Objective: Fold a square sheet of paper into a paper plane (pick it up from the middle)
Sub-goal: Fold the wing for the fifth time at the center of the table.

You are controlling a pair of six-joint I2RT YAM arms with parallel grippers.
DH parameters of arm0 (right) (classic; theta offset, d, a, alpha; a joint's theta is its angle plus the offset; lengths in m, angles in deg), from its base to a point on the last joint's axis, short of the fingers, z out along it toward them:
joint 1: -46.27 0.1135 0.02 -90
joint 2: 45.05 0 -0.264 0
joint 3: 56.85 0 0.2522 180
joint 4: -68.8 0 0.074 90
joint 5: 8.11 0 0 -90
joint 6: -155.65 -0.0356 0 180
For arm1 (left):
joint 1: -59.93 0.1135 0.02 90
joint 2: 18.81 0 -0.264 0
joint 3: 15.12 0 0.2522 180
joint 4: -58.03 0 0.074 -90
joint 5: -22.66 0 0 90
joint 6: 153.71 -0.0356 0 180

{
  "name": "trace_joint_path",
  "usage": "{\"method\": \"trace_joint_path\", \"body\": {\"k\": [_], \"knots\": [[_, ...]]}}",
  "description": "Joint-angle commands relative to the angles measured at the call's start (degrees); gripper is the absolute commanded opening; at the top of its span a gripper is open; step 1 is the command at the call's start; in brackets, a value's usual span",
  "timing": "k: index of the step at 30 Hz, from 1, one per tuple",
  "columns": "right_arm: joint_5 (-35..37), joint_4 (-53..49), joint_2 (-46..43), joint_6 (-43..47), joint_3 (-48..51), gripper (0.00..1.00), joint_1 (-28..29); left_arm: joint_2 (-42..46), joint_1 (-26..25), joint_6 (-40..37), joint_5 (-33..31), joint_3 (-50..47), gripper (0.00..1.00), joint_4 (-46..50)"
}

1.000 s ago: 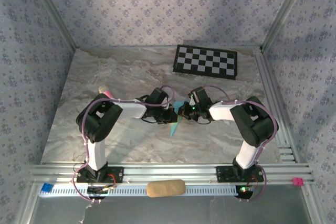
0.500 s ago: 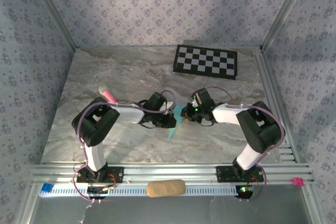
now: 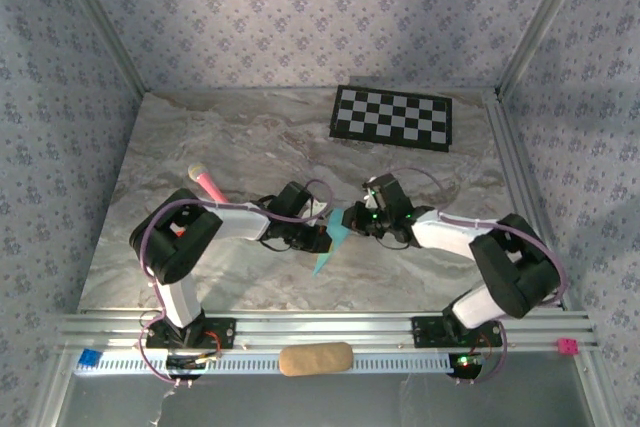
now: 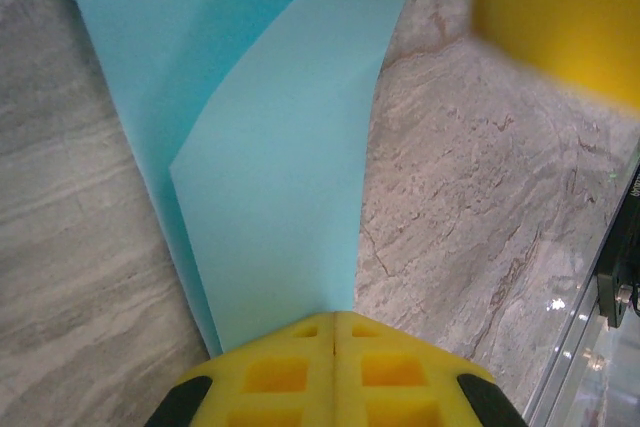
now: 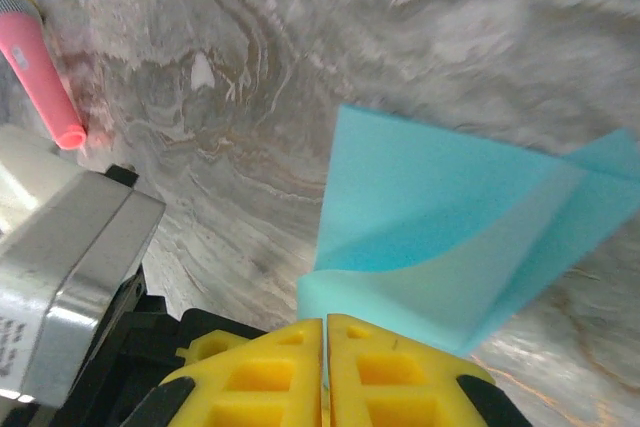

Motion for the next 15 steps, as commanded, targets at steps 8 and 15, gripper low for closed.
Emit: {"method": "trace_joint_path", "body": {"k": [8,15], "knots": [[2.4,2.6,8.6,-0.8,-1.9,0.09,0.5,-1.6,-0.6,-1.4,-3.4,-2.8,0.00,9.2],[3.1,4.1,9.3,-1.2,0.2,0.10,-4.6,-1.9,-0.5,-1.3,-3.1,-3.0,0.00,9.1]]}}
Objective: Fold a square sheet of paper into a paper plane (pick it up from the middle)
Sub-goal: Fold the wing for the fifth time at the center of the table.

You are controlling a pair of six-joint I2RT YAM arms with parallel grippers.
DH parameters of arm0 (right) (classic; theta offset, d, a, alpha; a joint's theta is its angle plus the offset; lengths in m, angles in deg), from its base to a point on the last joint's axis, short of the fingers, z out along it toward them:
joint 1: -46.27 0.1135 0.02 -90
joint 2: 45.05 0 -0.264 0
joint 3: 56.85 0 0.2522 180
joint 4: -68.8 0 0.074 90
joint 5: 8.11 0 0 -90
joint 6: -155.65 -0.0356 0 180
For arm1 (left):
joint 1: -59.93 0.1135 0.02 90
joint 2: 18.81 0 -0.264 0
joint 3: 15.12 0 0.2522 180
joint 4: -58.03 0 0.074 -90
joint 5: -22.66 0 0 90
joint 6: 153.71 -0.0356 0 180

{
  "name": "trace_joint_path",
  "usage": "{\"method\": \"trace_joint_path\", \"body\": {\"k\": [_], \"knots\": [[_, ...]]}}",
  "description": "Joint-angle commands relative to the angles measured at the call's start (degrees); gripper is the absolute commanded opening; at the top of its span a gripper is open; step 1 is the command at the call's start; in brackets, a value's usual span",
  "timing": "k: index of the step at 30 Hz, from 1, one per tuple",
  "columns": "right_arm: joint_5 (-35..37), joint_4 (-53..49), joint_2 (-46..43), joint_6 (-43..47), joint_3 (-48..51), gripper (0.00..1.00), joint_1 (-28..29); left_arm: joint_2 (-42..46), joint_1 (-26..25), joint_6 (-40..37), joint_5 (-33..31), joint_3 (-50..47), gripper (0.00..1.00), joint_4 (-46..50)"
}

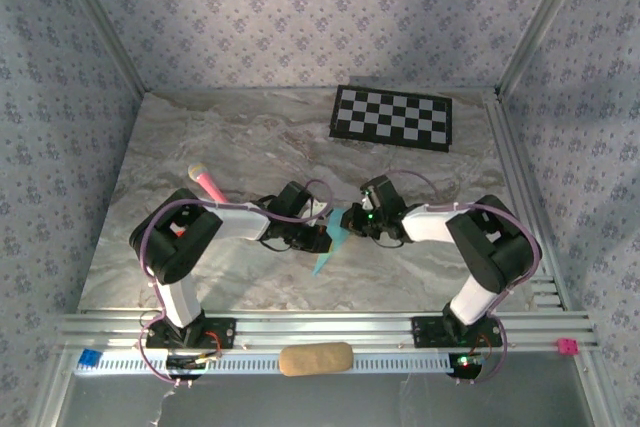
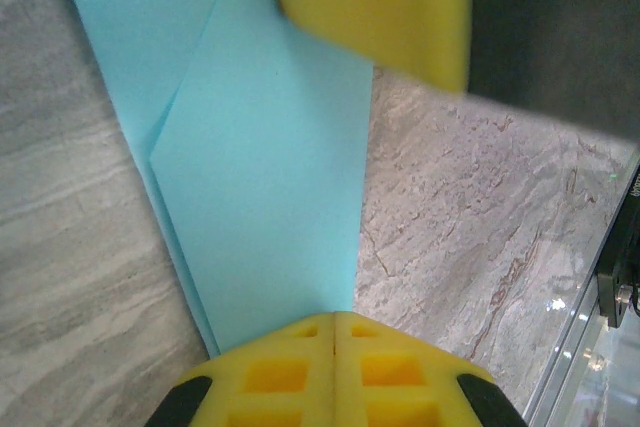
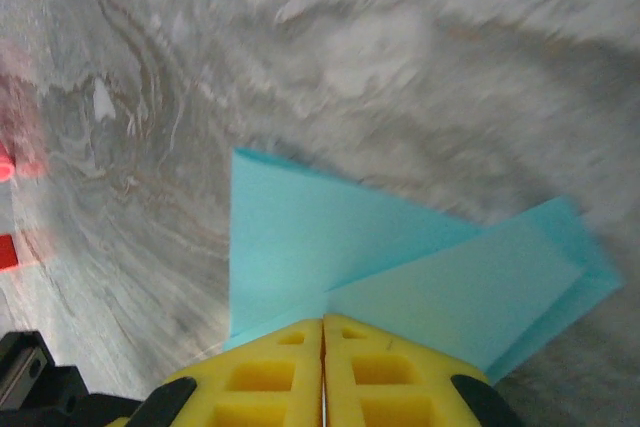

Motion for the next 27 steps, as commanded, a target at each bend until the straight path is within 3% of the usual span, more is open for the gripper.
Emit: {"method": "trace_joint_path", "body": {"k": [1,11,16,21,27], "knots": [[2.9,0.1,1.1,-0.3,1.1,0.10,-2.9,-1.9,-0.6,-1.3,-3.2,-3.0,0.00,9.1],[1.9,2.2,0.8,-0.7,2.8,0.11,-9.8,-2.1,-0.6,-0.8,-3.0,-3.6,0.00,7.9],[1.6,-0.1,-2.7,-0.4,1.9,0.12,-10.7,-1.8,-0.5,-0.2,-3.3,-3.8,0.00,7.2],[1.2,-1.4,-10.0,3.5,1.3,0.15,-7.9,-1.3,-0.5,-0.2,-3.8,-3.6,0.00,7.3],[0.4,-3.8,-9.5,4.7,-0.3,0.16,-2.0,-1.3,-0.5,-0.1,-3.8,-3.2,0.00,7.3]]}}
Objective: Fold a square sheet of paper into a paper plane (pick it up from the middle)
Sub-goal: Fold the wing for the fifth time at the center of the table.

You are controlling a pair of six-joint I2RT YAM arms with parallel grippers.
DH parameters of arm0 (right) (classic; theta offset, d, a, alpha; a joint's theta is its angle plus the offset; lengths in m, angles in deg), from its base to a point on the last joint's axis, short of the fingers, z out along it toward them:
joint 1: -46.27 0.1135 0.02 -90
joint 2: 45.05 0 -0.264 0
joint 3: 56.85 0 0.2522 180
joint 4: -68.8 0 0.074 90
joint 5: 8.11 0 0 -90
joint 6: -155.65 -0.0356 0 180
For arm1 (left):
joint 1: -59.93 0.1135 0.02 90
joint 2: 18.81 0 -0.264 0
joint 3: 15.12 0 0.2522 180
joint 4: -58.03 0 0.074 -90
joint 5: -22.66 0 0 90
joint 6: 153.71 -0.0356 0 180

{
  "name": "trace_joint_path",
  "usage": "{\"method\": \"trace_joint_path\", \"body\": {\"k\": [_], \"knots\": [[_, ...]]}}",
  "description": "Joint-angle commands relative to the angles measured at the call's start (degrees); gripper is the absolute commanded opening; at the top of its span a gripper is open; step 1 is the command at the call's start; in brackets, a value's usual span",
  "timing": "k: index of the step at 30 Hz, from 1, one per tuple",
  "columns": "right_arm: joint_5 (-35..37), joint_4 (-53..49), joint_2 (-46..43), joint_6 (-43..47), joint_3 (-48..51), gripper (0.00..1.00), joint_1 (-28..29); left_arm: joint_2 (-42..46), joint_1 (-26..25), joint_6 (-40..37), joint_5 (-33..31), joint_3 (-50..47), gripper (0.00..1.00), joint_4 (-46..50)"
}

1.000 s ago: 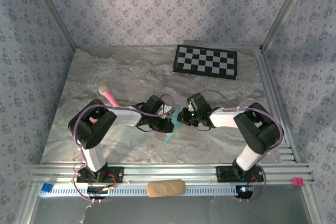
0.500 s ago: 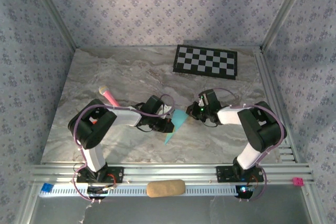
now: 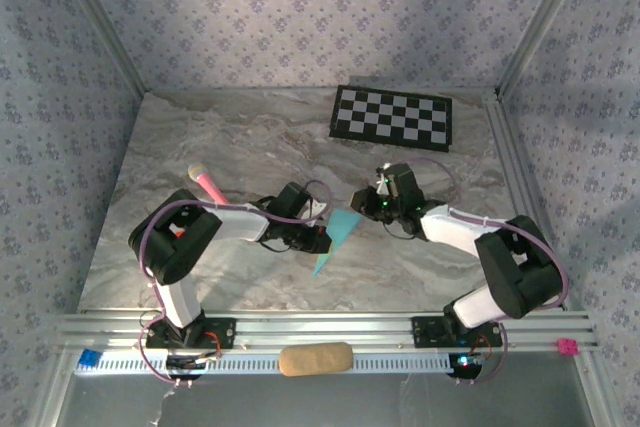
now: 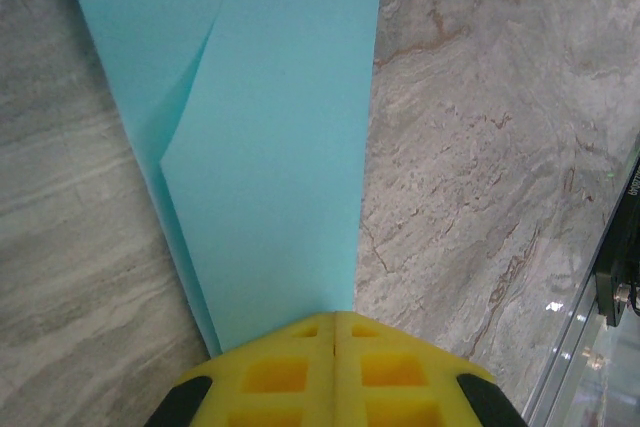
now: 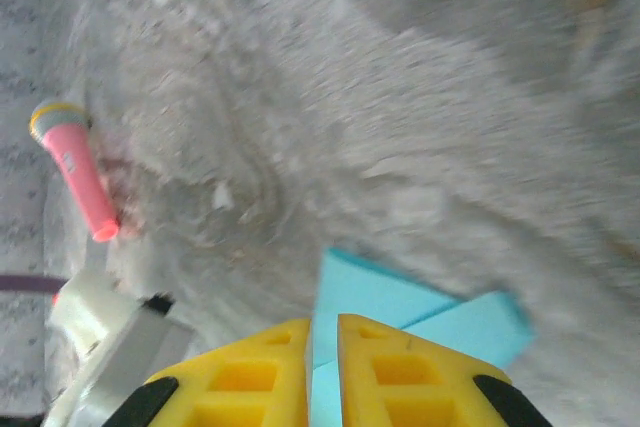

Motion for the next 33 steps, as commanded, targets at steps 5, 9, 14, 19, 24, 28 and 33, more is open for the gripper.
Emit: {"method": "trace_joint_path", "body": {"k": [5,9,14,19,24,28,33], "knots": [[-2.9,0.4,4.3,0.8,-0.5,0.14,3.8,-0.9,-0.6,0.1,-4.1,-2.7,0.00,8.0],[-3.8,1.0,7.9,1.2,-1.9,0.13,5.2,-0.8,-0.6,0.3,-4.3,-2.6,0.00,7.9],[-1.8,0.8,12.3,-0.7,-0.7,0.11,4.1,-1.2,-0.6,0.2,-4.0,-2.3,0.00,8.0],[-0.1,3.4,13.3,-3.5,2.9,0.09,2.7,-0.5,-0.6,1.1,-3.3,-2.0,0.00,7.9],[0.5,3.0,13.3,-3.2,3.6,0.05,2.5,0.7,-0.6,2.2,-3.1,-1.2,0.00,7.6],[1.3,1.8,12.6,-2.7,3.4,0.05,2.4,1.1,-0.5,2.1,-3.1,0.0,0.00,8.4],[0.5,4.1,10.7,-3.2,4.5,0.07,1.1,0.5,-0.5,1.7,-3.3,-0.7,0.00,8.7]]}}
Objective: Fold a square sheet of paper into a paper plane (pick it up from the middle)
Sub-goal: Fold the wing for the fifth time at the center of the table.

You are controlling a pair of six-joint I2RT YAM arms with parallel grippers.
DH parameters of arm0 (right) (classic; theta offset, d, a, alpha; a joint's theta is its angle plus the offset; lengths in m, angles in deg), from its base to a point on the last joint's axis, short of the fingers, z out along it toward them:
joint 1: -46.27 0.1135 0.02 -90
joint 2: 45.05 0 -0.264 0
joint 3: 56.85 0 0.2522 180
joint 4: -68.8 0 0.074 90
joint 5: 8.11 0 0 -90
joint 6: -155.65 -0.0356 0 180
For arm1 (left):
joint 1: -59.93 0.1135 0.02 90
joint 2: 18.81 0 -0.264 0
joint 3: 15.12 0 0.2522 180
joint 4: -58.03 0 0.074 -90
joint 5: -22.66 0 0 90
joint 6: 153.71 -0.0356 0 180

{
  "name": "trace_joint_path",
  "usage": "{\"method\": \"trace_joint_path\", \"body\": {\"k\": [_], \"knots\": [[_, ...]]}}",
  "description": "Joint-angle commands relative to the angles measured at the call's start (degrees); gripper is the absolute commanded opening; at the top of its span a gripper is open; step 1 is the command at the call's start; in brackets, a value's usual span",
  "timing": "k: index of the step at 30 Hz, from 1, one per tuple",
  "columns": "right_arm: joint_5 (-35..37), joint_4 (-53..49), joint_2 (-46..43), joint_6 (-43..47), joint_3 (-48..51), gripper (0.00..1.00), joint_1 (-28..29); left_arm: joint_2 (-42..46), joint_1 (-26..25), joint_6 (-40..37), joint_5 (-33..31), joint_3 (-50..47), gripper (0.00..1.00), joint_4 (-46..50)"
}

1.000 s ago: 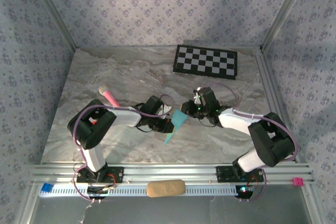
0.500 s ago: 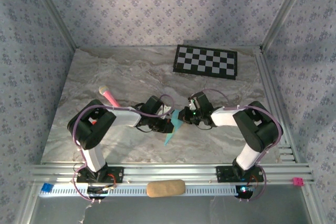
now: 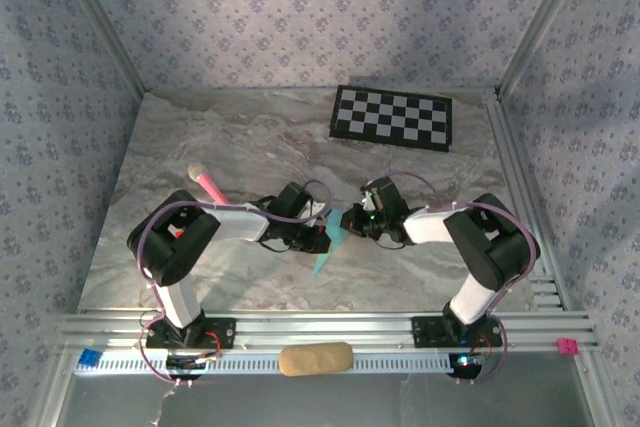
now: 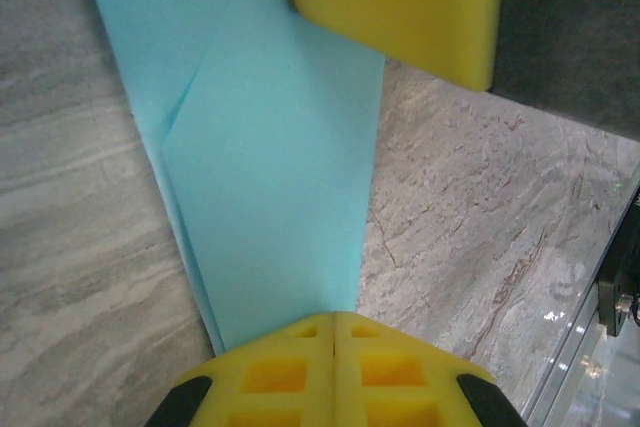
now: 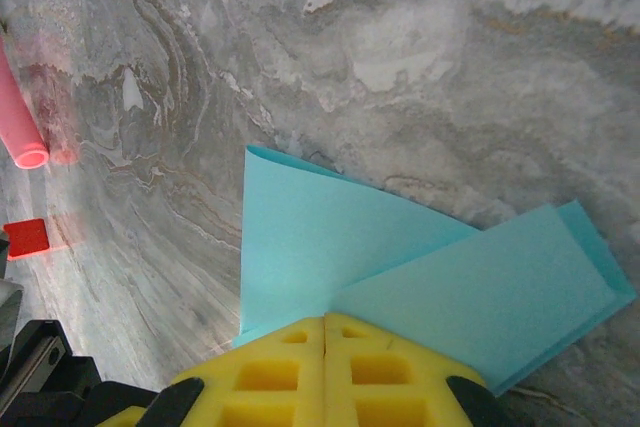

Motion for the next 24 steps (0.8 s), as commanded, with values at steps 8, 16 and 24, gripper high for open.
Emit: {"method": "trace_joint_path", "body": {"k": [8,16,24], "knots": [[2.2,-2.8,-2.4,1.7,1.7,0.09,-8.5,-0.9,-0.3,0.3,-1.8,-3.0,0.00,5.6],[2.3,-11.0,-11.2,5.1,-2.3,0.13,-7.2,-0.7,-0.3,1.0,-1.6,-3.0,0.00,5.1],[-0.5,-8.0,-9.3,4.0,-2.1,0.11,-2.8,-1.0,-0.3,1.0,-1.6,-2.8,0.00,4.8]]}}
